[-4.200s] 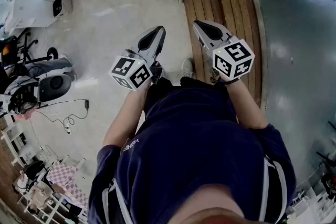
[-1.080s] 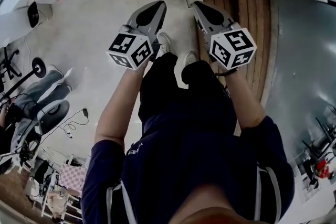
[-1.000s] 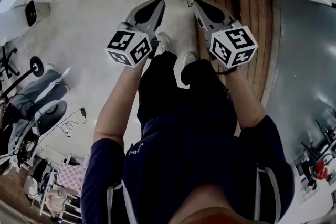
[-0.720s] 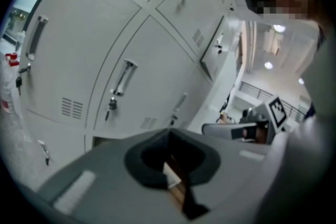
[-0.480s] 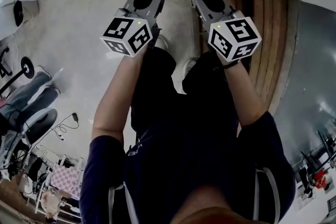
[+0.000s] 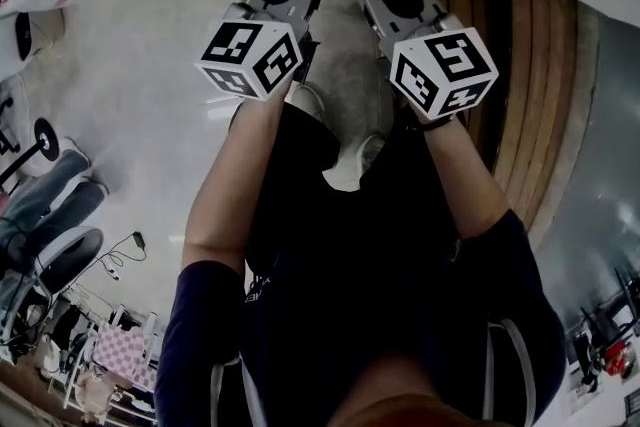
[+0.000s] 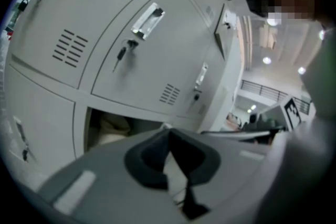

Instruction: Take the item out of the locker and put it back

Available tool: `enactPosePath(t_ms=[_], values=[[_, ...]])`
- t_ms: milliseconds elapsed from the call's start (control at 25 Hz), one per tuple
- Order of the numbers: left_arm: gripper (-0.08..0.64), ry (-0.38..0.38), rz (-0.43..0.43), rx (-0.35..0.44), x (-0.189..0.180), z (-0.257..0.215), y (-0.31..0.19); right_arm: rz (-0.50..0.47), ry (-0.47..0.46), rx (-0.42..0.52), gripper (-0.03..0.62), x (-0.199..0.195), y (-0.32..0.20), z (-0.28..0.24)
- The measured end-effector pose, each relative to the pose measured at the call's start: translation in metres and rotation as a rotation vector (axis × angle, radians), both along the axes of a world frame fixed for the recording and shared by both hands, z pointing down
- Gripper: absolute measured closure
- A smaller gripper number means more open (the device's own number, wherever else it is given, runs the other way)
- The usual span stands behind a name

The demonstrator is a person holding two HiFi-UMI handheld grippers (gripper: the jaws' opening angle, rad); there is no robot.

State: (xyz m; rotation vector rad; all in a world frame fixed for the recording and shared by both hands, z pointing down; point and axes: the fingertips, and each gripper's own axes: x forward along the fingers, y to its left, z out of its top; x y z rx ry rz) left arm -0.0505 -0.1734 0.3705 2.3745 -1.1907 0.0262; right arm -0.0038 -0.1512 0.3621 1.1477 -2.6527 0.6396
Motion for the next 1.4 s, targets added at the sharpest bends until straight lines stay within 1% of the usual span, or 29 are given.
enactPosePath(t_ms=[120, 280, 480, 640, 840, 1000, 1040, 1080, 1120, 1240, 1280, 1400], values=[[0.557, -0.013, -0.007, 0.007, 0.004, 0.020, -0.006, -0.008, 0.006, 0.032, 0.589, -0.001, -0.001, 0.015], [0.557, -0.015, -0.026, 0.003, 0.005, 0.041, -0.014, 0.001, 0.026, 0.082, 0.589, -0.002, 0.000, 0.021], [0.557, 0.021, -0.071, -0.005, -0.001, 0.074, -0.030, 0.035, 0.043, 0.123, 0.589, -0.011, -0.006, 0.041], [0.557, 0.054, -0.102, -0.011, -0.004, 0.100, -0.044, 0.056, 0.037, 0.125, 0.589, -0.016, -0.004, 0.063], [0.557, 0.137, -0.147, -0.036, -0.015, 0.125, -0.069, 0.067, 0.053, 0.114, 0.589, -0.019, -0.006, 0.080], [0.555, 0.189, -0.179, -0.028, -0.016, 0.142, -0.084, 0.072, 0.066, 0.111, 0.589, -0.014, -0.004, 0.094], [0.553, 0.207, -0.181, -0.030, -0.015, 0.144, -0.088, 0.072, 0.068, 0.108, 0.589, -0.013, -0.005, 0.097], [0.531, 0.228, -0.181, -0.035, -0.015, 0.147, -0.093, 0.072, 0.069, 0.104, 0.589, -0.012, -0.006, 0.100], [0.511, 0.247, -0.180, -0.042, -0.014, 0.150, -0.099, 0.072, 0.070, 0.102, 0.589, -0.012, -0.006, 0.102], [0.508, 0.279, -0.187, -0.076, -0.011, 0.165, -0.114, 0.066, 0.072, 0.098, 0.589, -0.013, -0.008, 0.108], [0.498, 0.291, -0.192, -0.089, -0.010, 0.171, -0.119, 0.064, 0.073, 0.095, 0.589, -0.013, -0.009, 0.110], [0.476, 0.348, -0.209, -0.128, -0.009, 0.187, -0.134, 0.065, 0.071, 0.079, 0.589, -0.012, -0.008, 0.118]])
